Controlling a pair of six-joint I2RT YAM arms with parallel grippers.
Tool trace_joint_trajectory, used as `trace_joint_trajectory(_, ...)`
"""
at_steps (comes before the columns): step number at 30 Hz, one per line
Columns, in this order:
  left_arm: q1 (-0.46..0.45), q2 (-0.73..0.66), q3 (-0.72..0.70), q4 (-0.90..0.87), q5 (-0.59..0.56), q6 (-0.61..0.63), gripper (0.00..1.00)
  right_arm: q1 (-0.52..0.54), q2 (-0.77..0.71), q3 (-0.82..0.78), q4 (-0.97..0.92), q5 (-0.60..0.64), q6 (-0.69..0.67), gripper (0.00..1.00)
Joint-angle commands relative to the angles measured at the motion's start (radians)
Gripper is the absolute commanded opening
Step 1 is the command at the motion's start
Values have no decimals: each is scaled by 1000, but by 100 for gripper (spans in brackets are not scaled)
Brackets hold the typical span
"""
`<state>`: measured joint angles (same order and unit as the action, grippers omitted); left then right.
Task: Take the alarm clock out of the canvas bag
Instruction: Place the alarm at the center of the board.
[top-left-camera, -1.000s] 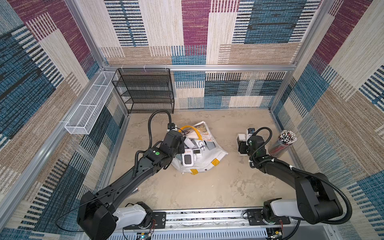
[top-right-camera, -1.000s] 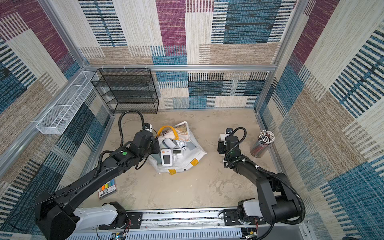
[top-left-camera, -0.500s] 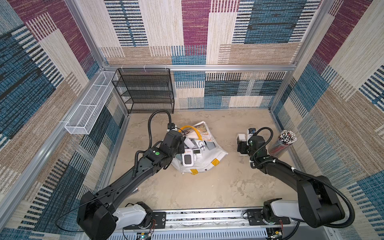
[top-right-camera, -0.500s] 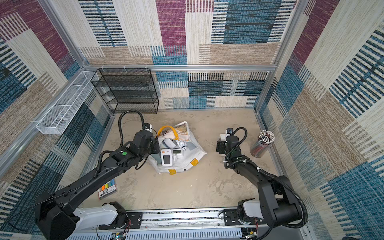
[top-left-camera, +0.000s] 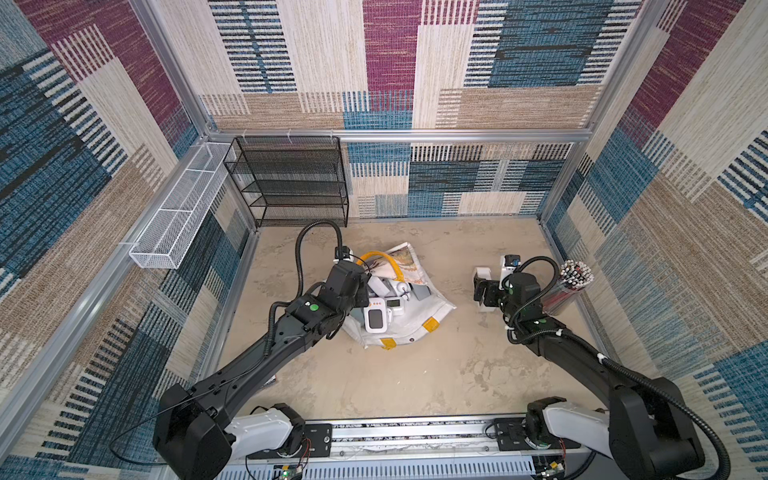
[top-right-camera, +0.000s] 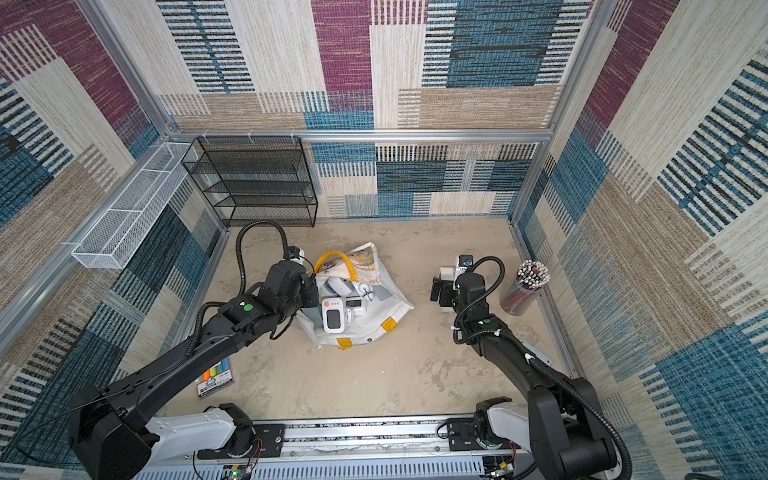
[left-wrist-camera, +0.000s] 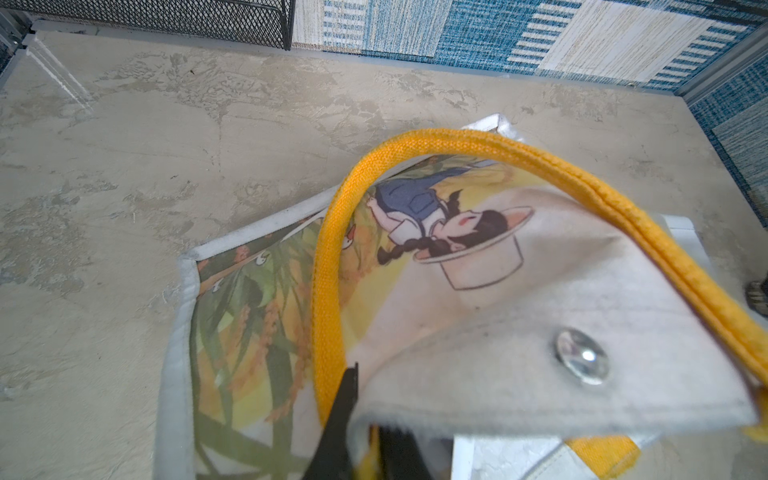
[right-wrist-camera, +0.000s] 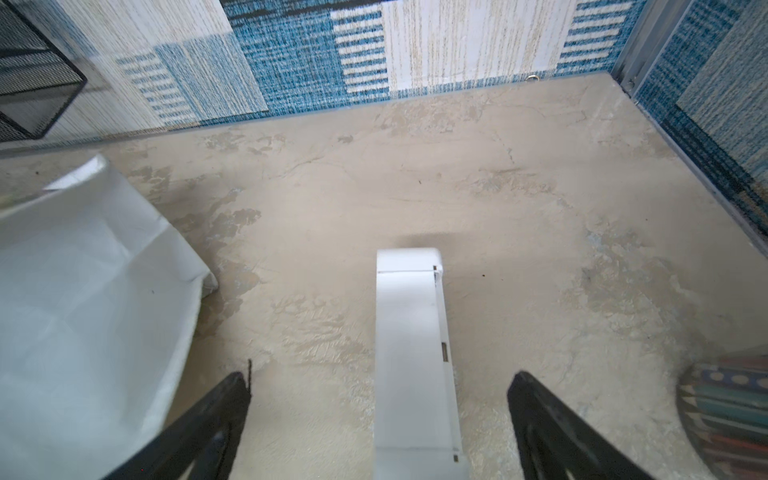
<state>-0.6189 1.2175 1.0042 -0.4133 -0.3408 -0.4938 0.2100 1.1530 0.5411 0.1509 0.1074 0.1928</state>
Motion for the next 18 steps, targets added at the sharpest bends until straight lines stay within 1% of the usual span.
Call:
trace_joint_trajectory(1, 3, -4, -3, -39, -53, -19, 0, 0, -41, -7, -5, -40, 56, 100)
trace_joint_trajectory(12, 3, -3, -8, -34, -52, -26, 0, 5, -185, -60, -17, -142, 185, 100)
trace_joint_trajectory(18, 3, 1, -7, -32, -49, -28, 0, 22, -241, -93, -8, -167, 246, 100)
